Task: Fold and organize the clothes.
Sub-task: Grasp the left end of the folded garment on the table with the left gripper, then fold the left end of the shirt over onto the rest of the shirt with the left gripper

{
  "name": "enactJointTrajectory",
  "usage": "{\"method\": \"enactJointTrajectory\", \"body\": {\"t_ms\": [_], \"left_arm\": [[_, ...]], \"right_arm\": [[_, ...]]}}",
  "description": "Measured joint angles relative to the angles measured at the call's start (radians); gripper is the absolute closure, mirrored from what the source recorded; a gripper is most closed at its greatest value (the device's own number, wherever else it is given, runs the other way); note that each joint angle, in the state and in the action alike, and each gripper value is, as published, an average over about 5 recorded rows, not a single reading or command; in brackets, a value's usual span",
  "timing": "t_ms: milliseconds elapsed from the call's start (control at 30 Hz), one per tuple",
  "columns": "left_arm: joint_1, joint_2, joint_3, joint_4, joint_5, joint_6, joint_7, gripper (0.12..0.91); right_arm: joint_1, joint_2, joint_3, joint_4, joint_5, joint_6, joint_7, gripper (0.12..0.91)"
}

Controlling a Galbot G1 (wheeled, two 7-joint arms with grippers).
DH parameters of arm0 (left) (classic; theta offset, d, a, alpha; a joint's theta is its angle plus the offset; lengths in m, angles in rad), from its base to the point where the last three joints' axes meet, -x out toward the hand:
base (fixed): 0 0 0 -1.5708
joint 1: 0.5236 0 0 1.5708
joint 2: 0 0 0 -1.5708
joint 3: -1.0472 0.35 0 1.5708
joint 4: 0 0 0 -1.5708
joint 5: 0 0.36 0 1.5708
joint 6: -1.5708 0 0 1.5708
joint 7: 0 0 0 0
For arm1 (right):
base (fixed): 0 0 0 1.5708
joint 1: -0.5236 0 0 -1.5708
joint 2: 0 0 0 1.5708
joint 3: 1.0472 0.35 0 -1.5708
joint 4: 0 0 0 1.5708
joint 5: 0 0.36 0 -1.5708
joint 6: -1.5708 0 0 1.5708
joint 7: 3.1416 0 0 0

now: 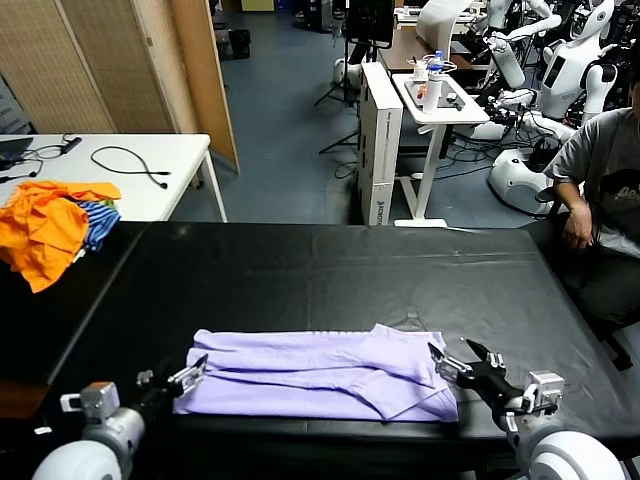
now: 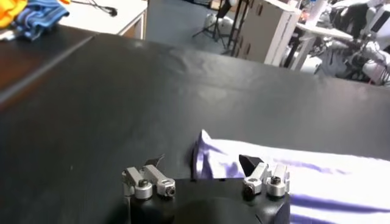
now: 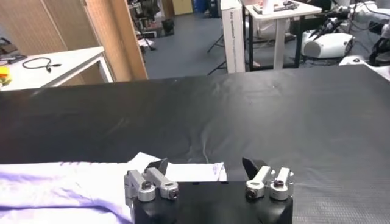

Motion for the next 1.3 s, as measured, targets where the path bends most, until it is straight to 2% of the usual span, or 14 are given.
{"method": "enactJointTrajectory", "body": {"t_ms": [267,367,500,667,767,933,1067,1300], "left_arm": [[0.009,-0.028,0.014,0.007,0.006,-0.015,0.001,0.125],[0.007,-0.039,0.021,0.007,0.002,-0.016,-0.002,0.195],[0.001,-0.046,0.026,0.008,-0.036,-0.007,-0.026,0.422],[-0.001,-0.049,0.024,0.008,-0.082,0.009,-0.054,0.742],[-0.001,-0.043,0.02,0.003,-0.073,0.017,-0.056,0.854],[0.006,-0.02,-0.002,-0.01,0.038,-0.006,-0.036,0.853],[0.024,0.016,-0.036,-0.021,0.165,-0.051,-0.015,0.855],[0.045,0.094,-0.129,-0.003,0.33,-0.134,-0.005,0.855]], "right_arm": [[0.004,0.001,-0.004,0.0,-0.001,0.002,0.0,0.118],[0.008,0.001,-0.007,0.0,-0.003,0.002,0.0,0.118],[0.014,0.0,-0.009,-0.002,-0.007,0.003,-0.001,0.118],[0.017,-0.003,-0.011,-0.003,-0.015,0.003,-0.004,0.118],[0.018,-0.001,-0.012,-0.004,-0.024,0.005,-0.007,0.118],[0.017,0.012,-0.014,-0.011,-0.042,0.012,-0.012,0.118],[0.017,0.018,-0.014,-0.012,-0.046,0.016,-0.014,0.118],[0.018,0.023,-0.019,-0.019,-0.056,0.022,-0.018,0.118]]}}
